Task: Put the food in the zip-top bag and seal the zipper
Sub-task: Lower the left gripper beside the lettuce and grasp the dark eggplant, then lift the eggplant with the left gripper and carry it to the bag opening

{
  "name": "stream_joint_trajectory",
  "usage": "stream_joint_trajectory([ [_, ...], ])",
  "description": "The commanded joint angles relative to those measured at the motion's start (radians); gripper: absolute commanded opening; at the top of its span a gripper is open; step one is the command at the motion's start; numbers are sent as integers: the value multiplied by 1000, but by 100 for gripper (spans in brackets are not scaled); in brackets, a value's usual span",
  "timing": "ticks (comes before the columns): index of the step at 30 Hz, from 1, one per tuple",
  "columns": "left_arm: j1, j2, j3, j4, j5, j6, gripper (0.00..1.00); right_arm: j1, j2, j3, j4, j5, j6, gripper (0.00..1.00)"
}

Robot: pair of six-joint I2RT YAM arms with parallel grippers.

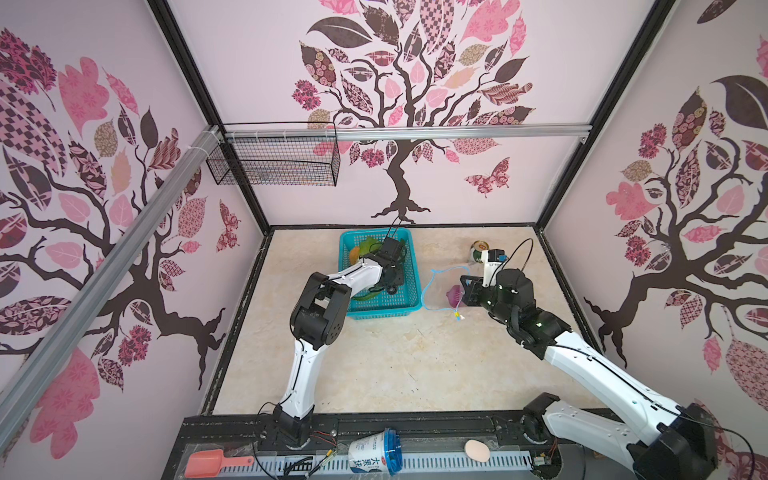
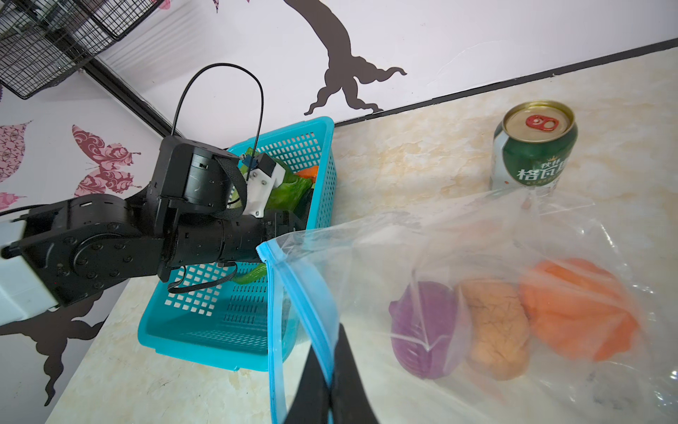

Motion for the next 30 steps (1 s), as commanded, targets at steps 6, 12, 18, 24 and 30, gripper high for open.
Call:
stream_joint_trajectory([
  [6,11,-81,-116,45,0,-9,36,3,-28,1,-10,17,-7,0],
  [12,11,-174,-204,100,61,-40,29,3,-29,3,-9,16,-4,0],
  [18,9,-264,-269,171,186,-90,29,2,-32,7,-17,17,-6,0],
  [24,9,-363,-317,246,226,-127,29,2,-35,9,-26,23,-6,0],
  [30,9,-463,-345,279,220,-130,30,3,-23,16,-27,20,-6,0],
])
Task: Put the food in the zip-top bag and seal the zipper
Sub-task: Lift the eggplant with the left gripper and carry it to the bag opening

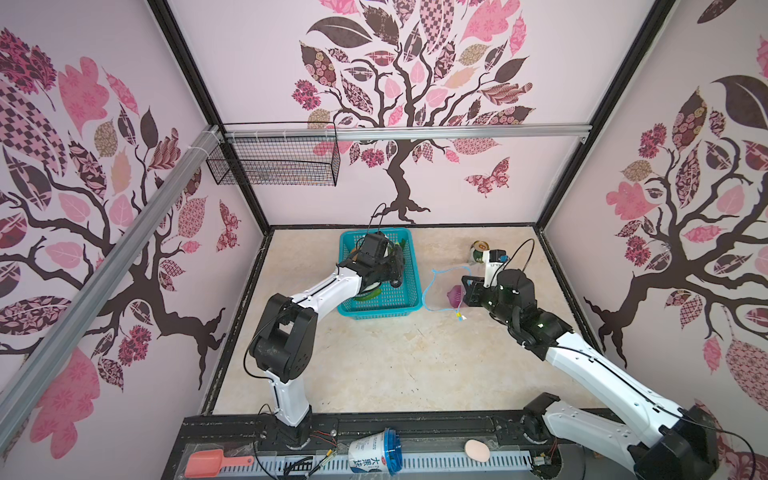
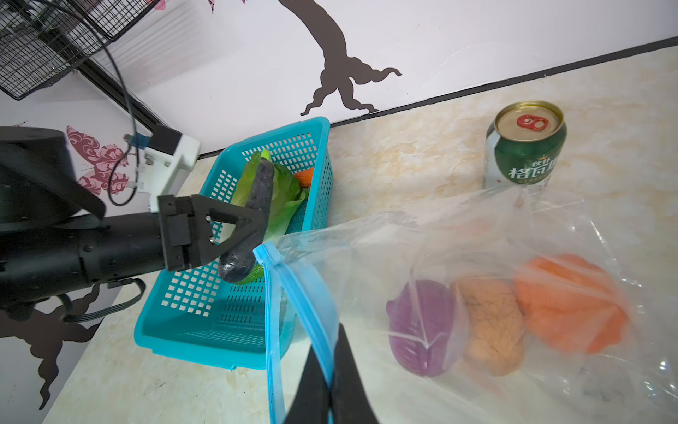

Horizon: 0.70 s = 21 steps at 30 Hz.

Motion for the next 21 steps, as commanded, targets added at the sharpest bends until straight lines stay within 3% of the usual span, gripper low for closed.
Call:
stream_joint_trajectory([
  [1,1,-66,-43,67,17,-12,30,3,-11,18,-8,8,-4,0],
  [10,-43,-218,-197,321,35,-74,29,2,55,88,-26,-23,24,0],
  [21,-142,-353,-394,670,-23,-91,27,1,84,231,-41,-117,65,0],
])
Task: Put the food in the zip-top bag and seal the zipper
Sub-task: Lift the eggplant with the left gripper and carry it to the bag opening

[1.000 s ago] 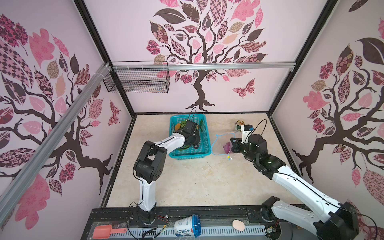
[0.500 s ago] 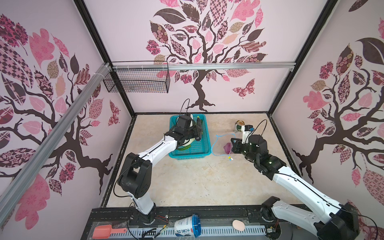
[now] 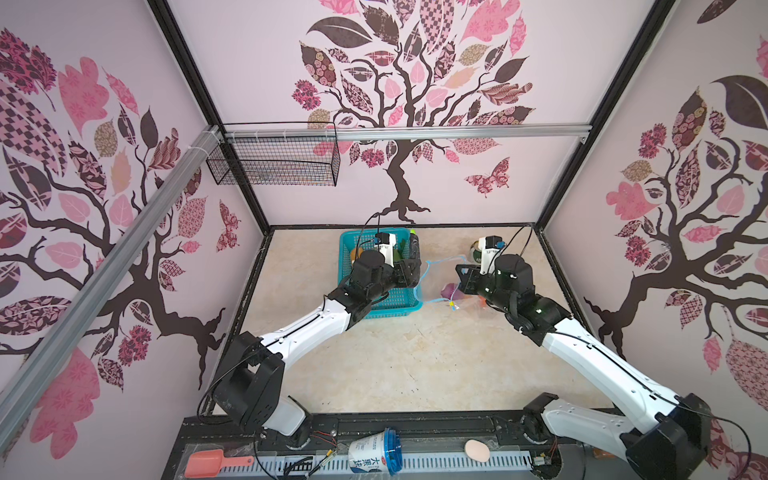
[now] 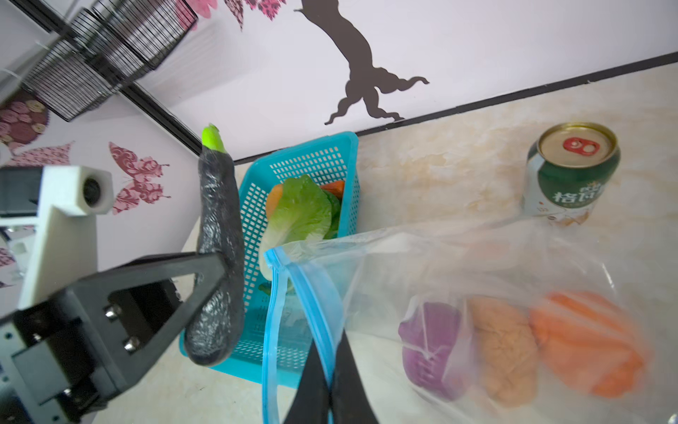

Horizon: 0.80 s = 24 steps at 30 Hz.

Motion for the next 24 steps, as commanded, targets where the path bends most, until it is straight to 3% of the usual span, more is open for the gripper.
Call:
stream_joint_trajectory([
  [1,0,-45,-61,181,-22,-27,27,2,-4,65,6,-47,26,0],
  [7,-16,-51,-83,238,-10,-17,28,2,22,56,13,-39,42,0],
  [15,-73,46,-78,327,-11,53,29,1,46,-1,67,-64,76,0],
  [20,-162,102,-79,373,-91,182,28,0,40,-9,76,-49,74,0],
  [24,-192,143,-88,413,-152,213,28,0,39,-9,78,-52,78,0],
])
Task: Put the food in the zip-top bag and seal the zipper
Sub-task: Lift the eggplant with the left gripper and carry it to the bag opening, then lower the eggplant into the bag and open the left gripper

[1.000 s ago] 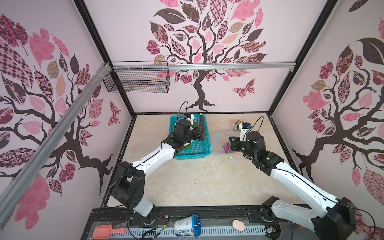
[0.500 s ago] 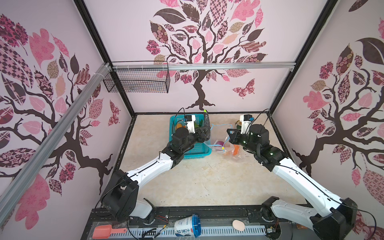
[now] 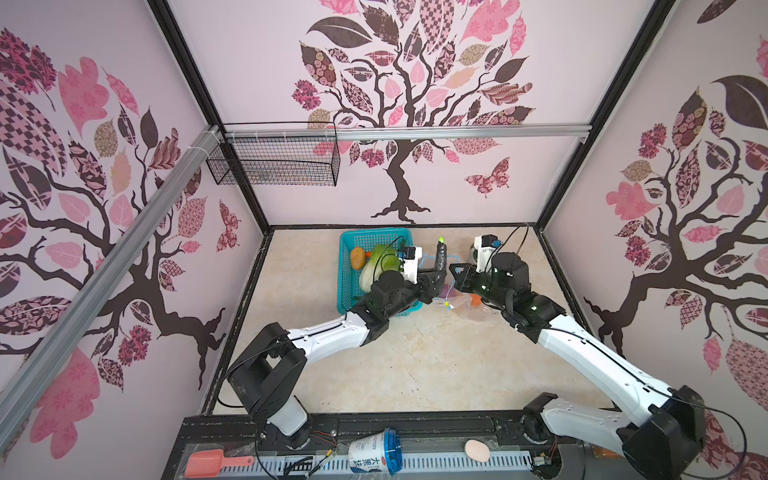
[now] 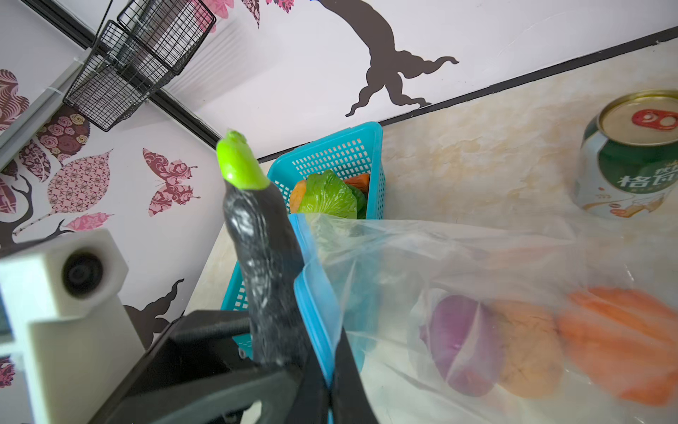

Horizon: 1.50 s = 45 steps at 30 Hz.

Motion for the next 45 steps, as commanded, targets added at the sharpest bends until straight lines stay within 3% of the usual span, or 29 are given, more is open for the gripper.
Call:
stream_joint_trajectory([
  [1,-6,30,-27,76,-74,64,29,-2,2,9,26,3,8,0],
  [7,-6,82,-9,57,-94,80,32,-2,-7,1,29,-4,9,0],
  [21,-4,91,14,-41,-102,66,66,-3,-5,-14,38,-15,5,0],
  [28,19,-41,46,-200,-151,59,70,-4,-9,-10,23,7,-12,0],
  [33,93,-138,88,-403,-190,-14,73,-6,-15,-6,12,19,-27,0],
  [37,126,-180,61,-488,-177,-55,73,-6,-16,-2,11,18,-32,0],
  [45,147,-150,36,-522,-73,-12,64,-6,-12,-1,17,-13,-47,0],
])
